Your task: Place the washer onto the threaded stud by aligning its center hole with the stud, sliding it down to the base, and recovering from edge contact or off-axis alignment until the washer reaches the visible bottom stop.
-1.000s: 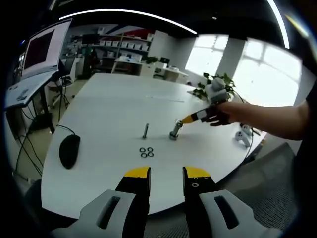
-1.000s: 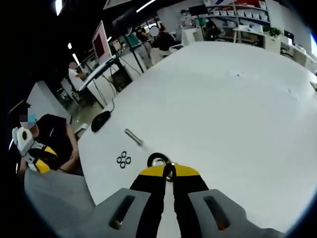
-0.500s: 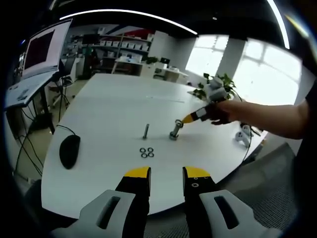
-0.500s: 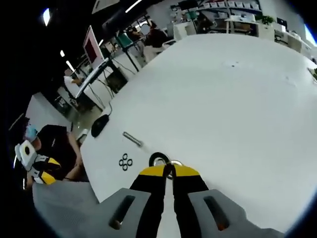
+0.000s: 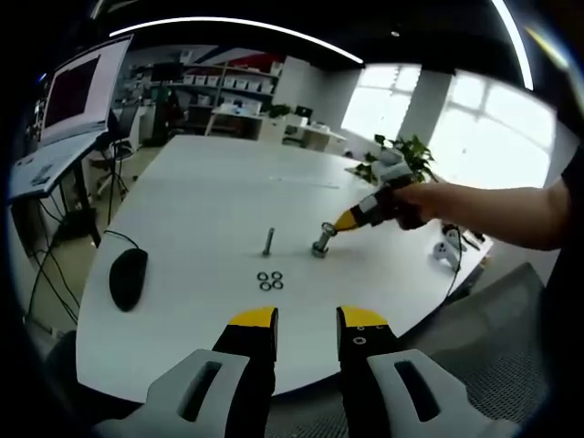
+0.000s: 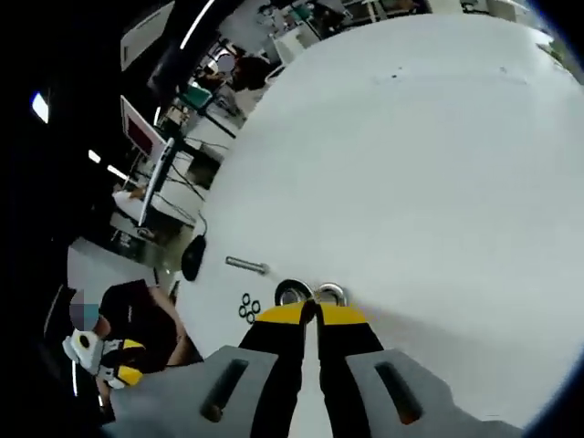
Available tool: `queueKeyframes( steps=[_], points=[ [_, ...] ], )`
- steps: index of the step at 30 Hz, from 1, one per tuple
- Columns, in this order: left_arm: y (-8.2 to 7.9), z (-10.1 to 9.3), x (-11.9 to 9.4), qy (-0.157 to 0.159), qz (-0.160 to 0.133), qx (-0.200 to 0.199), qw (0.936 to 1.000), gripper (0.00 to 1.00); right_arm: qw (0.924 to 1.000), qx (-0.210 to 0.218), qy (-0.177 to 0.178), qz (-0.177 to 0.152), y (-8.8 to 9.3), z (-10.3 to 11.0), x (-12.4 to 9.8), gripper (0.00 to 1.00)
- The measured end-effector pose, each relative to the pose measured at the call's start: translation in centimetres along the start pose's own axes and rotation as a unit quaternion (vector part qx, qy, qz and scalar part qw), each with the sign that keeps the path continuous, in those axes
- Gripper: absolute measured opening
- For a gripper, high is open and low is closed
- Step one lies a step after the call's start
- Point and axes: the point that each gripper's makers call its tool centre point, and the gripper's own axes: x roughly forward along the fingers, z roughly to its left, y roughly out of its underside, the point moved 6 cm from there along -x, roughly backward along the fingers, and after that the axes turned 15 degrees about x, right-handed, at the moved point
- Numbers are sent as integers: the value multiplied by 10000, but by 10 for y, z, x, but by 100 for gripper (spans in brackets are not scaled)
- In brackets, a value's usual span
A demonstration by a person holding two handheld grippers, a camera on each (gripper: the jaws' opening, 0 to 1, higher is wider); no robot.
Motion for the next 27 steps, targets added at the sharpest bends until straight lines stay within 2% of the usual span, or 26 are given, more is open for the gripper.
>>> queueKeyframes(
  steps=[5,7,9,11,13,14,16,27],
  points=[
    [0,0,0,2,7,0,10000,23,9993,276,-244,-116,6,-3,0,6],
    [0,0,0,4,12,2,10000,23,9990,221,-339,-183,7,-3,0,6],
    [0,0,0,8,19,7,10000,23,9979,-61,-552,-323,9,-2,0,7],
    [0,-1,0,11,24,8,10000,23,9982,132,-479,-349,5,-5,1,12],
    [0,-1,0,14,31,13,10000,23,9967,320,-571,-480,4,-5,-1,17],
    [0,-1,0,16,35,12,10000,23,9946,512,-728,-532,2,-4,-2,18],
    [0,-1,0,13,36,12,10000,23,9926,647,-863,-557,2,-2,-4,18],
    [0,-1,0,3,5,3,10000,23,9912,574,-1012,-635,3,9,-7,17]
  ],
)
